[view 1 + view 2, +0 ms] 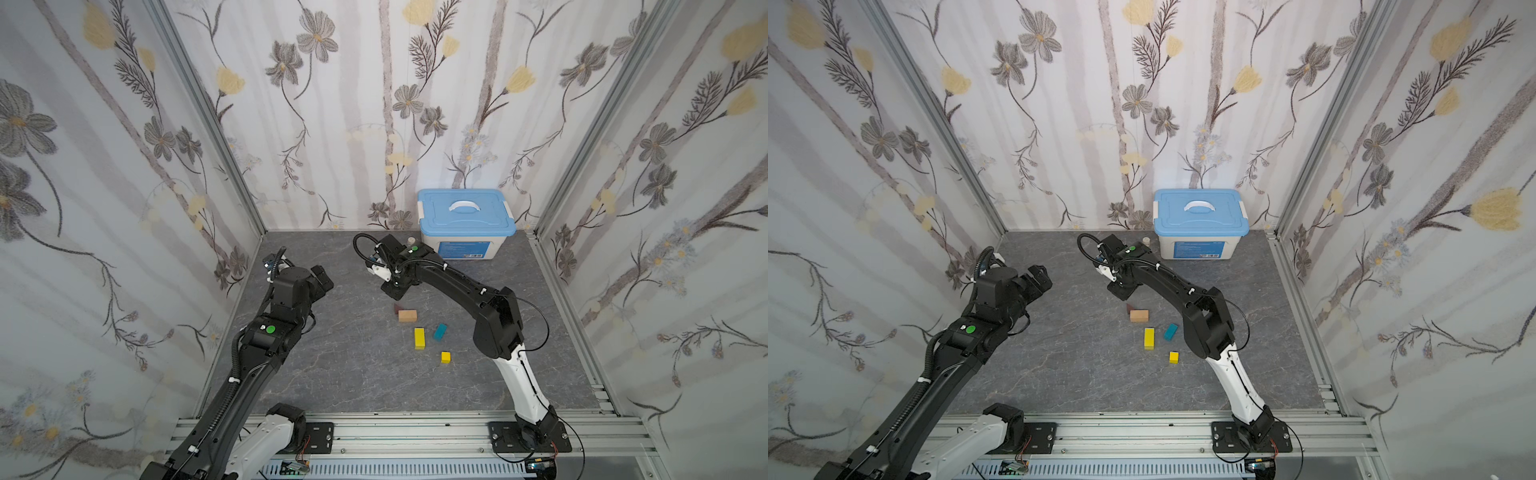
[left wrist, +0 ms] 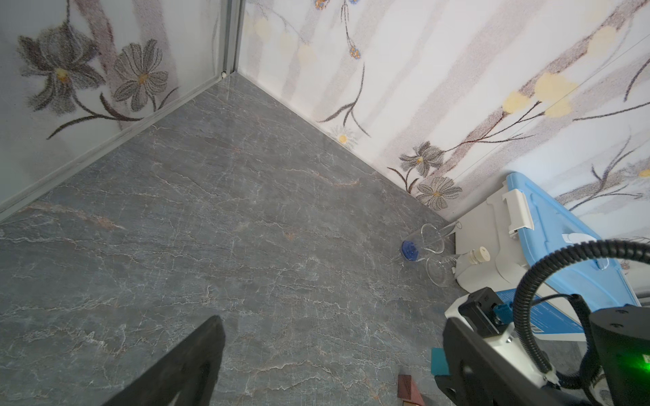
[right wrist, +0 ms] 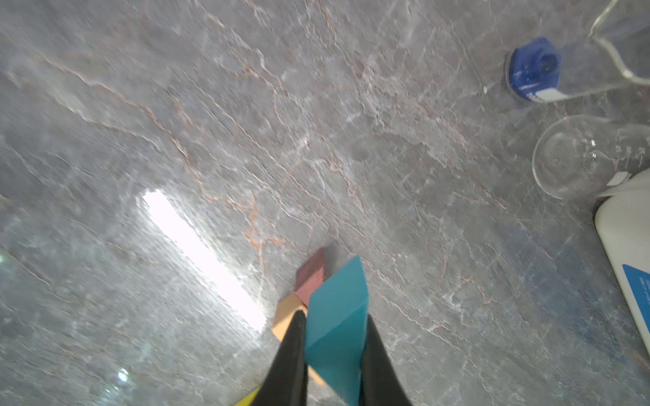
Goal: Assemble a carrot with building blocks
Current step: Assemble the building block at the center of the board.
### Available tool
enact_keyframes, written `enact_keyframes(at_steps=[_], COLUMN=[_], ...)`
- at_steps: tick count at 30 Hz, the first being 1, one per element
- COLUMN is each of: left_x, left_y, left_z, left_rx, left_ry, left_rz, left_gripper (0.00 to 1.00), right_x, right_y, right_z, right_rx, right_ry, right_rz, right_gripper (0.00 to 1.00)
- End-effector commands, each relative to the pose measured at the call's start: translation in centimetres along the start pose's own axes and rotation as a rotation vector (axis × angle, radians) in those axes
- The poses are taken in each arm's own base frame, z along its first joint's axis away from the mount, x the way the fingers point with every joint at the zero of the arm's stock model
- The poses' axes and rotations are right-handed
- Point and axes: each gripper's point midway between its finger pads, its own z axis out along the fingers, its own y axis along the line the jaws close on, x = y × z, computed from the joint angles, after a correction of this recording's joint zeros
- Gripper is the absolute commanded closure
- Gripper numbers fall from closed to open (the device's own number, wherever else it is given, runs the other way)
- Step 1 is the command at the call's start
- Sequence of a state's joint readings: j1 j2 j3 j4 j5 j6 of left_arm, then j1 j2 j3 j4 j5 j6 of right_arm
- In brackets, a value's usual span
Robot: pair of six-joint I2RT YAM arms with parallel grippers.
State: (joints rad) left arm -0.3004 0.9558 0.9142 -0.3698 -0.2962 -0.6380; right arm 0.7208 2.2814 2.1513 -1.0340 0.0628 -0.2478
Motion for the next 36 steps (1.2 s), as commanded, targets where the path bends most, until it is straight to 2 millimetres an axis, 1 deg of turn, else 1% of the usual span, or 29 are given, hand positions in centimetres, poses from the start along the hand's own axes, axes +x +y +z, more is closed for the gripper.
enact_keyframes(at_steps=[1,5,7,11,14,23,27,36], left_x=[-0.7,-0.2,0.2,0.4,0.5,0.6,0.7,1.0], left_y=[-1.2,-1.9,-2.2,-2.7,-3.1,-4.0,-4.3,-4.2], left_z=[0.3,1.3,1.8,2.6,3.2,4.6,5.0,5.4], left_rx=[0.040,0.052,0.056,0.062,0.064,0.070,0.070,0.061], left_ry=[-0.016,0.013,0.030,0.053,0.063,0.083,0.089,0.095], left_rz=[-0.015,-0.012,-0.011,-0.008,-0.005,0.001,0.004,0.001], left_gripper=[0.00,0.00,0.00,0.00,0.00,0.00,0.00,0.00], right_x=[2.4,4.6,5.8,7.1,8.1,9.5,10.1,10.8], right_y=[-0.4,-1.2,-1.9,-3.4,-4.0,-3.6,-3.4,-2.6], right_z=[-0.2,0.7,1.4,1.9,2.5,3.9,4.8,5.6], right_rx=[-0.033,-0.046,-0.042,-0.043,-0.050,-0.109,-0.127,-0.167], right_ry=[0.059,0.111,0.147,0.172,0.197,0.224,0.245,0.261], right_rz=[-0.107,-0.174,-0.187,-0.170,-0.186,-0.201,-0.200,-0.195], right_gripper=[0.94,0.94,0.93,0.93,0.93,0.91,0.90,0.87])
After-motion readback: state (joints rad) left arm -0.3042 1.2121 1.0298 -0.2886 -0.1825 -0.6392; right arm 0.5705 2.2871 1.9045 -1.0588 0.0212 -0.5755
